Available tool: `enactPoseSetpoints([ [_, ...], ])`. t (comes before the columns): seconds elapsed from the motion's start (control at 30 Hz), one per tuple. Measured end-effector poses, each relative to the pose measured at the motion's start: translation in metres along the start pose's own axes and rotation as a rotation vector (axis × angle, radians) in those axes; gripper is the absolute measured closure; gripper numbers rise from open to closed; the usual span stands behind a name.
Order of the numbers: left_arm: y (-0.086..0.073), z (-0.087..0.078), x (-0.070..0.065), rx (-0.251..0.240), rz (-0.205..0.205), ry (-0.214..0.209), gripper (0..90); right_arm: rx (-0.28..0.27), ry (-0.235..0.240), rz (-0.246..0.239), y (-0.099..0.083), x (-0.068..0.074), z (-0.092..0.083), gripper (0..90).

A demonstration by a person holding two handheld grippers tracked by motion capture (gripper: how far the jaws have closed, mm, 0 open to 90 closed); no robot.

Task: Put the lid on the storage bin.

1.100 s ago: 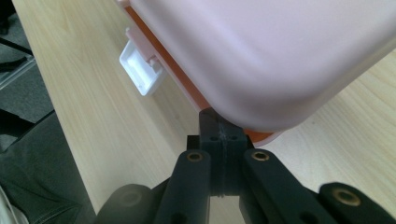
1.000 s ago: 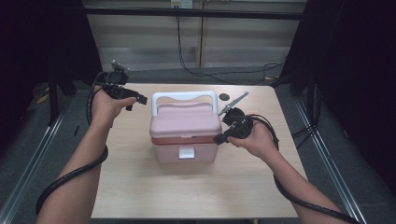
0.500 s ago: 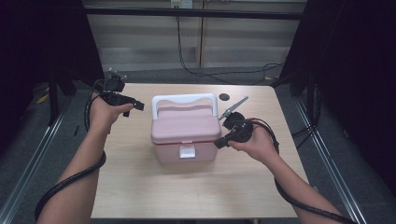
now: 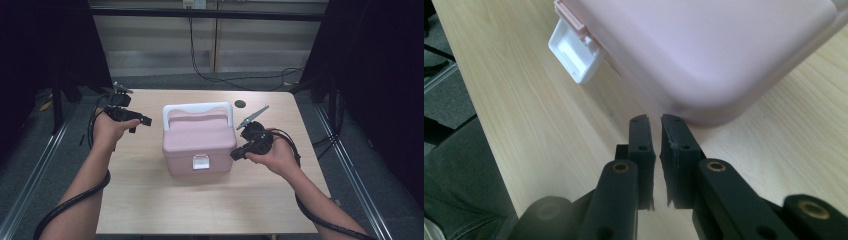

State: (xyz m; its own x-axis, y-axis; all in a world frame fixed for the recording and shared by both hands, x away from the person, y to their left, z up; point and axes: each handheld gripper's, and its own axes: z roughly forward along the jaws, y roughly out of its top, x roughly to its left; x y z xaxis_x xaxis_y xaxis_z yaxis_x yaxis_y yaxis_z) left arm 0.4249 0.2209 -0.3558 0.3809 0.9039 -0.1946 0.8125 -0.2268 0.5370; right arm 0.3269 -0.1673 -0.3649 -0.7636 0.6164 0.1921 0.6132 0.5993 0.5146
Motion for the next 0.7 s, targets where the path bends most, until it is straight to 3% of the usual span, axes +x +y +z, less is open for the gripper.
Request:
enactPoseSetpoints([
  [0.27,-0.013,0.002,0.005,-0.008,0.002,-0.004,24.2,-0.017,-0.025,0.006,-0.013,-0.001,-0.002,61.6],
  [0.5,-0.023,0.003,0.007,-0.014,0.014,-0.018,23.8,-0.057,-0.038,0.047,-0.029,-0.006,0.0,43.7],
  [0.7,-0.033,0.008,0.01,-0.007,0.003,-0.029,23.2,-0.081,-0.052,0.042,-0.045,-0.009,0.002,38.3],
])
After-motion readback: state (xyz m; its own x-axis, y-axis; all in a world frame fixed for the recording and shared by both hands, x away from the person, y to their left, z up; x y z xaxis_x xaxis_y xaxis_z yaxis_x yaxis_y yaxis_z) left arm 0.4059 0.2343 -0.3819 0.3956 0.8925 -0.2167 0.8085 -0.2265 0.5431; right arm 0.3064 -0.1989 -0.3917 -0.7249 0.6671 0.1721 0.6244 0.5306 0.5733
